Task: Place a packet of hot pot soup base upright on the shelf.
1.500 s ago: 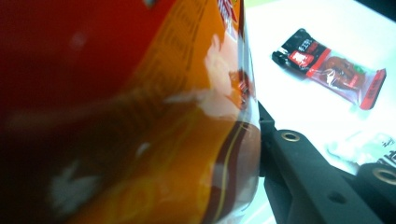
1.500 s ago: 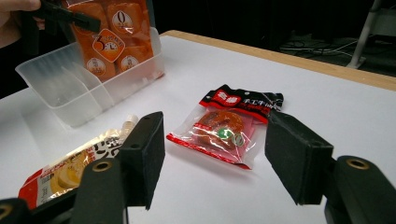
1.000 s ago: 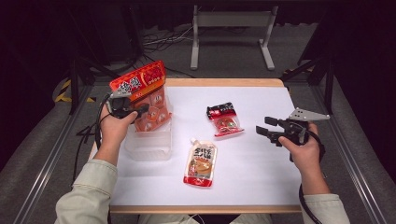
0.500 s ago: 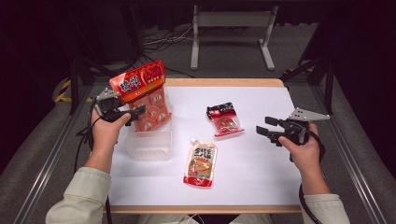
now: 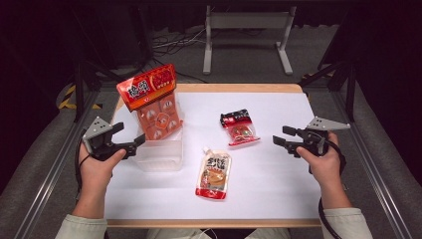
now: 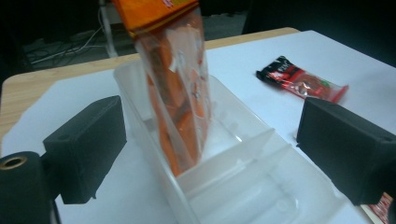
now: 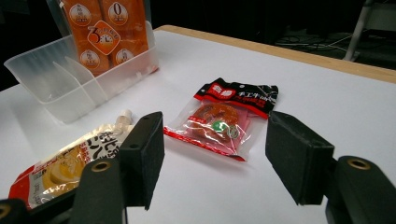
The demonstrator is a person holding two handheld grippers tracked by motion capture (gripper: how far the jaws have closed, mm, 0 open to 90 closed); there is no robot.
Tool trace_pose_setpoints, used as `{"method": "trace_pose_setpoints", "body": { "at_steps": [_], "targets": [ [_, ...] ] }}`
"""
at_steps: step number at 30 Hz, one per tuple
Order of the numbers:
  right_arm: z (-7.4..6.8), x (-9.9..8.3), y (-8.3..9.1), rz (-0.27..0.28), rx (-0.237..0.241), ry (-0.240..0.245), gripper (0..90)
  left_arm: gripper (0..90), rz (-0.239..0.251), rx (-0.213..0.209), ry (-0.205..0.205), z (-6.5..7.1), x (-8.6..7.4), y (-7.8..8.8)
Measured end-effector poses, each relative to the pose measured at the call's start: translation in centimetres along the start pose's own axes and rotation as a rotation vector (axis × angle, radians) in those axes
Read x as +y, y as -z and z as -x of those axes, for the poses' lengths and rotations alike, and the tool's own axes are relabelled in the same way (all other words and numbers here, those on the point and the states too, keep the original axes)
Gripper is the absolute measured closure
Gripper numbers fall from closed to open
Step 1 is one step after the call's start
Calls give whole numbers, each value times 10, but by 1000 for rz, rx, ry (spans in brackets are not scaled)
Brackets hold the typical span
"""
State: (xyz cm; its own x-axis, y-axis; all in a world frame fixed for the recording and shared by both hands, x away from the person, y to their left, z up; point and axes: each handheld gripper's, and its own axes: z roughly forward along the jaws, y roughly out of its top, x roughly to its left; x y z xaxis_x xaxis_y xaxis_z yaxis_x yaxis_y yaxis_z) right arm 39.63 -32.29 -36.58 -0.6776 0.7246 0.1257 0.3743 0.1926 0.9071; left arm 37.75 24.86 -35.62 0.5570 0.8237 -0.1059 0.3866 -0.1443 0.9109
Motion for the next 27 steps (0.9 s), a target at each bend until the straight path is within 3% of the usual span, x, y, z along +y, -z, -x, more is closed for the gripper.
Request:
{"method": "trace_pose_setpoints", "body": {
  "at_steps": [11,15,27],
  "targets": [
    [-1,1,-3,4,5,12,381,84,-12,-71,-25,10,-10,7],
    [0,2,-2,9,5,7,381,87,-22,-82,-44,11,-14,8],
    [4,14,-17,7,-1,19,361,85,-39,-96,-25,11,-21,10]
  ]
}}
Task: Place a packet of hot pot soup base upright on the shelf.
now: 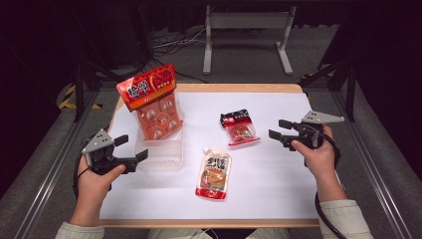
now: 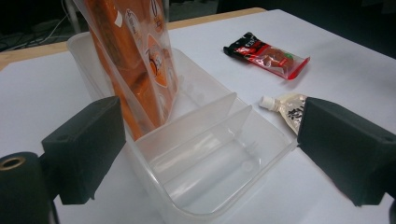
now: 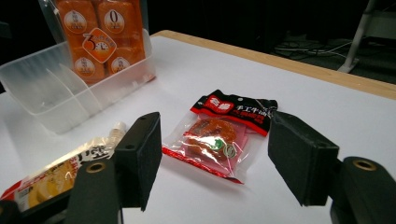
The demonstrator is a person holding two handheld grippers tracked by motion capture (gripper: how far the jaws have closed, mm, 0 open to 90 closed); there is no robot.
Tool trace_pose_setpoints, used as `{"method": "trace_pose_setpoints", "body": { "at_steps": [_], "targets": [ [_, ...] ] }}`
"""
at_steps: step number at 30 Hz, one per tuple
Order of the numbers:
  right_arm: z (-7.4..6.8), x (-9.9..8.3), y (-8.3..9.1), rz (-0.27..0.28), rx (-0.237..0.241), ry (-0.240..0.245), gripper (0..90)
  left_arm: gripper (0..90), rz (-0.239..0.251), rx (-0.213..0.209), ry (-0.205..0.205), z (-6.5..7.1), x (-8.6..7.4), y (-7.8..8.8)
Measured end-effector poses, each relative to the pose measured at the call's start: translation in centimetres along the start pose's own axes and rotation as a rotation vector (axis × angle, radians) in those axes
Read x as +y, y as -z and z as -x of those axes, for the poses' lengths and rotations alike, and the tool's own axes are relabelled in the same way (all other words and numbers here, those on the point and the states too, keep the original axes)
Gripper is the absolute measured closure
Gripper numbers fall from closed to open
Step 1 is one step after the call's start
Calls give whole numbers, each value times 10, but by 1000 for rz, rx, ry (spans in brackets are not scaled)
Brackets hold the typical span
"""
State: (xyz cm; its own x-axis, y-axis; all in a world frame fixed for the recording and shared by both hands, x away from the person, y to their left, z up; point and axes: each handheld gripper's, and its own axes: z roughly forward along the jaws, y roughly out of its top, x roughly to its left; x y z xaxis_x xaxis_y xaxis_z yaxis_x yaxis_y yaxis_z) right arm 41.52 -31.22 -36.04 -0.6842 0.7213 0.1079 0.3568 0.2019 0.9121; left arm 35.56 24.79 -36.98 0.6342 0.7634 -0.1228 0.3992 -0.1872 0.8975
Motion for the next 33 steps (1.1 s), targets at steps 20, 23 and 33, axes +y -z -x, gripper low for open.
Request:
{"method": "trace_pose_setpoints", "body": {
  "at_steps": [20,23,33],
  "targets": [
    [13,17,-47,-48,-44,-6,364,91,-1,13,-9,3,-5,4],
    [17,19,-56,-60,-43,-13,360,90,0,10,-10,5,-6,6],
    [33,21,-89,-101,-57,-33,347,94,2,-6,0,13,-19,14]
  ]
}}
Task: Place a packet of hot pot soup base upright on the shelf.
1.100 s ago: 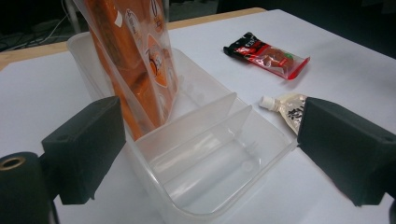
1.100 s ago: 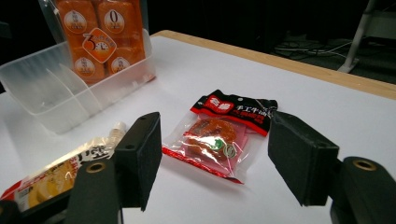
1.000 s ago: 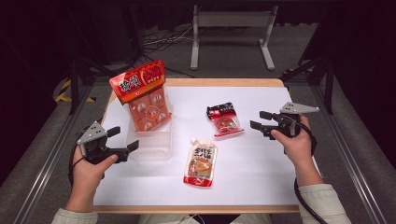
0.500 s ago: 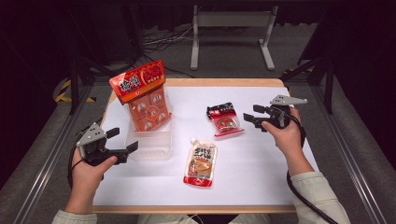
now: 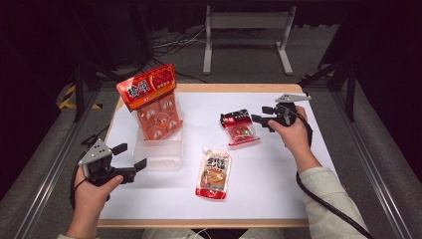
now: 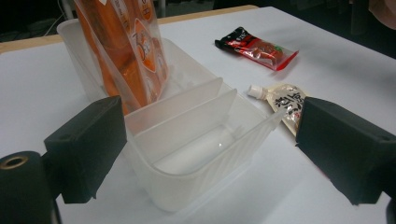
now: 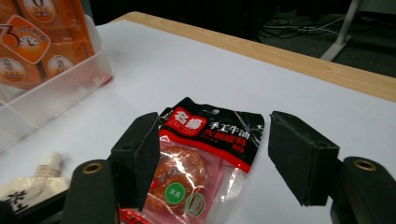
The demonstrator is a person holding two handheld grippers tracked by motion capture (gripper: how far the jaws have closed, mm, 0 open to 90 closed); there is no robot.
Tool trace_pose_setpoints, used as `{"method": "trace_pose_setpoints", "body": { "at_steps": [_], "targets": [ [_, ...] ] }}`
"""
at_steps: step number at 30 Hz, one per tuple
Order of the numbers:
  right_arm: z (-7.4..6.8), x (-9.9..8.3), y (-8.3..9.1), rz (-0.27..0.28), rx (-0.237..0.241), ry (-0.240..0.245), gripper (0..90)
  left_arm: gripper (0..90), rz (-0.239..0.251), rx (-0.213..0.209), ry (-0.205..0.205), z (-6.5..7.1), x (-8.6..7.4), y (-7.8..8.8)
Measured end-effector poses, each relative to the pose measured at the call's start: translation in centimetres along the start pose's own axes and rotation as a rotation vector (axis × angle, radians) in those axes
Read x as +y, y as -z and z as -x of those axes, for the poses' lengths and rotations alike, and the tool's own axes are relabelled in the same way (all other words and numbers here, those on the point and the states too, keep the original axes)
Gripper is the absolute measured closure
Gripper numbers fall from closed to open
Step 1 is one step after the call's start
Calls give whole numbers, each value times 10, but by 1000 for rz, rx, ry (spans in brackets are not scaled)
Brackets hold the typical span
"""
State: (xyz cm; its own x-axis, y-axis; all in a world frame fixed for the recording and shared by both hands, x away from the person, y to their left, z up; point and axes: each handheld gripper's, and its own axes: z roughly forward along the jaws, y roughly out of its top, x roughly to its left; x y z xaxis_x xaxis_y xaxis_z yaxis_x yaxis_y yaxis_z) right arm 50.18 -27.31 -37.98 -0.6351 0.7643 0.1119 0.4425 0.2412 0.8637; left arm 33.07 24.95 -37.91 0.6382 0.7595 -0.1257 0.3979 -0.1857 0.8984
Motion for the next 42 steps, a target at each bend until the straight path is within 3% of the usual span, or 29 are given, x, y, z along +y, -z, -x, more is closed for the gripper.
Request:
{"method": "trace_pose_setpoints", "body": {
  "at_steps": [8,18,35,42],
  "targets": [
    [13,-2,-28,-39,-17,-22,329,92,3,5,18,2,-10,5],
    [14,-7,-59,-86,-42,-17,287,90,2,-3,32,6,-26,6],
    [13,-5,-88,-188,-67,-26,261,83,3,-3,36,4,-28,5],
    [10,-7,-94,-234,-67,-21,261,87,-29,-14,24,3,-30,2]
  ]
}}
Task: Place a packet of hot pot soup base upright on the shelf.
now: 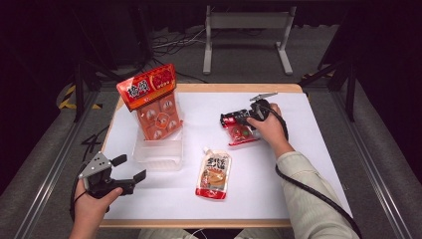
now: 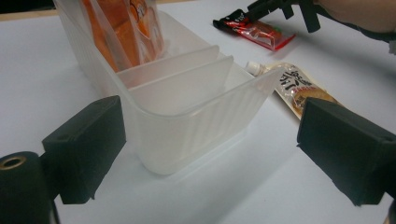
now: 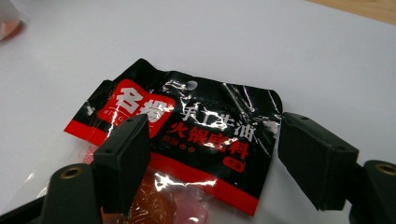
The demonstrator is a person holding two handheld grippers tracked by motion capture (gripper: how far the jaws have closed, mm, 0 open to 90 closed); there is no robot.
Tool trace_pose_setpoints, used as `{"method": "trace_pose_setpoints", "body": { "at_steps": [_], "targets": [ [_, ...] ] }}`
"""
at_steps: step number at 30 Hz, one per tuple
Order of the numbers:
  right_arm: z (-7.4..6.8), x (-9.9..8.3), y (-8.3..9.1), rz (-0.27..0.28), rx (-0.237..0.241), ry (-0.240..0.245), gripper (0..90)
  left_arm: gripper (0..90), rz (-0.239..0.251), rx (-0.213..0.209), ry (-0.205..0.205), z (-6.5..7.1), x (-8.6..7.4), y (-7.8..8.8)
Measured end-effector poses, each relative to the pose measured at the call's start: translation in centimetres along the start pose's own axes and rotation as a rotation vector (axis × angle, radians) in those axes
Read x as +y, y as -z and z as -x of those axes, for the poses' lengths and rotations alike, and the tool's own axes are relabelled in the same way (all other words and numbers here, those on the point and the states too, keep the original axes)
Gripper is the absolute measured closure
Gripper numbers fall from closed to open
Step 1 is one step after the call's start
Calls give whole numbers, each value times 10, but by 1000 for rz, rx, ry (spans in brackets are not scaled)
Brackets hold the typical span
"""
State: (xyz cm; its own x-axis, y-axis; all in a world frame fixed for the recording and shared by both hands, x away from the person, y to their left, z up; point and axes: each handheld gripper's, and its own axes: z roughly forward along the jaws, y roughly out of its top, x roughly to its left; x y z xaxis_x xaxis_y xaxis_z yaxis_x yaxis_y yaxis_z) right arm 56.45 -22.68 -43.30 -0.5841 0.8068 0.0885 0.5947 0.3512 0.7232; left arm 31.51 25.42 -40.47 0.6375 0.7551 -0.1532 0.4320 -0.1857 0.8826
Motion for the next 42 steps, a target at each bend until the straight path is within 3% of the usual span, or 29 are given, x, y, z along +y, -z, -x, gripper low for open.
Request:
{"method": "trace_pose_setpoints", "body": {
  "at_steps": [5,9,20,22,24,29,31,32,33,34,42],
  "targets": [
    [-6,-1,-6,-8,45,-11,266,87,-12,-6,11,-1,-2,-2],
    [-8,-4,-11,27,32,-5,247,87,-6,-9,13,-1,-2,-2],
    [-7,3,-18,6,-12,14,202,87,-12,-7,17,-3,-3,-1],
    [-8,3,-18,2,-17,23,228,87,-10,-6,16,-3,-3,-2],
    [-11,2,-18,13,-7,30,308,87,-8,-10,18,-2,-3,-2],
    [-12,6,-18,-13,-11,32,310,87,-9,-9,21,-2,-3,-2],
    [-10,8,-18,-23,-20,27,236,87,-8,-7,23,-3,-3,-2],
    [-8,7,-20,-15,-52,36,169,87,-8,-7,24,-3,-4,-1],
    [-6,6,-21,-12,-67,25,164,87,-11,-6,24,-4,-4,-1],
    [-4,6,-21,-3,-58,4,178,87,-13,-7,25,-4,-4,-1],
    [-7,4,-21,3,-92,25,262,87,-16,-11,25,-3,-4,-4]
  ]
}}
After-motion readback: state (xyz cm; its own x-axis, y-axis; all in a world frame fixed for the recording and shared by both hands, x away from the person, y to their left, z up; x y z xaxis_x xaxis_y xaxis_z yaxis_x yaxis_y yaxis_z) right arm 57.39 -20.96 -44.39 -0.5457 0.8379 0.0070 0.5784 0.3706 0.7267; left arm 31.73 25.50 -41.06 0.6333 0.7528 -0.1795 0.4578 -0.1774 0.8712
